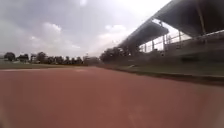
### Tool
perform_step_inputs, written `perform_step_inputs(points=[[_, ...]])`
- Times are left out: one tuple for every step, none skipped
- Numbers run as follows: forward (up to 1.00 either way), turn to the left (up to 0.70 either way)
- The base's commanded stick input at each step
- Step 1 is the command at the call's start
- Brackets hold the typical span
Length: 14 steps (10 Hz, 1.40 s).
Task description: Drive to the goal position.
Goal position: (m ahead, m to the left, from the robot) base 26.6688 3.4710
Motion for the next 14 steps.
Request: perform_step_inputs(points=[[0.45, 0.00], [0.45, 0.00], [0.45, 0.00], [0.45, 0.00], [0.45, 0.00], [0.45, 0.00], [0.45, 0.00], [0.45, 0.00], [0.45, 0.00], [0.45, 0.00], [0.45, 0.00], [0.45, 0.00], [0.45, 0.00], [0.45, 0.00]])
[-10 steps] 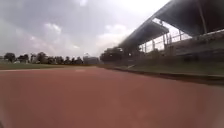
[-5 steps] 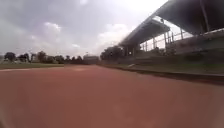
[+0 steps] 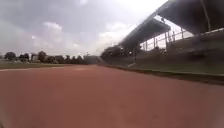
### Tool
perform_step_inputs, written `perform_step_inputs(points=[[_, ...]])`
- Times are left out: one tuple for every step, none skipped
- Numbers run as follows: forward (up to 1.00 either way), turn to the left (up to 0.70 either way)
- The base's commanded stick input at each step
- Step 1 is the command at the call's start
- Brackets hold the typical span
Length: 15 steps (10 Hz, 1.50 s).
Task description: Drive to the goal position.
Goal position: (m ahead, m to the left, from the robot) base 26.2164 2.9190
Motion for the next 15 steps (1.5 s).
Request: perform_step_inputs(points=[[0.45, 0.00], [0.45, 0.00], [0.45, 0.00], [0.45, 0.00], [0.45, 0.00], [0.45, 0.00], [0.45, 0.00], [0.45, 0.00], [0.45, 0.00], [0.45, 0.00], [0.45, 0.00], [0.45, 0.00], [0.45, 0.00], [0.45, 0.00], [0.45, 0.00]])
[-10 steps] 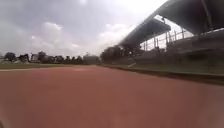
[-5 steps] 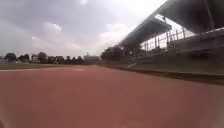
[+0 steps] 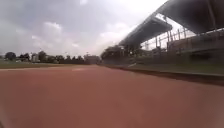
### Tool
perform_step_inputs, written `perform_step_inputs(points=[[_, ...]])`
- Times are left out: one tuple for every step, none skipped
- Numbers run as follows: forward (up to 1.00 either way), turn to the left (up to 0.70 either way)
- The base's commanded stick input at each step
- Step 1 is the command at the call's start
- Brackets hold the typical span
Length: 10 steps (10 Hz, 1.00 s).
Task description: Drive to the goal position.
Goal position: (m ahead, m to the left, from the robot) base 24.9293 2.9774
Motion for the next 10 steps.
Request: perform_step_inputs(points=[[0.45, 0.00], [0.45, 0.00], [0.45, 0.00], [0.45, 0.00], [0.45, 0.00], [0.45, 0.00], [0.45, 0.00], [0.45, 0.00], [0.45, 0.00], [0.45, 0.00]])
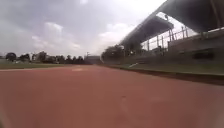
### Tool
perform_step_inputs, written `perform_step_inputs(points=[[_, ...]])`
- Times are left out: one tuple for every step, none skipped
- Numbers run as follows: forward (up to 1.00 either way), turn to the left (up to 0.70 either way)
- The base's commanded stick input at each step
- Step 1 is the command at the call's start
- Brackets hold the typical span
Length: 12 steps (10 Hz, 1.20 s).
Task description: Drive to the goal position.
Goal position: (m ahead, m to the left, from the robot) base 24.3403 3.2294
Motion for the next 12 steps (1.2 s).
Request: perform_step_inputs(points=[[0.45, 0.00], [0.45, 0.00], [0.45, 0.00], [0.45, 0.00], [0.45, 0.00], [0.45, 0.00], [0.45, 0.00], [0.45, 0.00], [0.45, 0.00], [0.45, 0.00], [0.45, 0.00], [0.45, 0.00]])
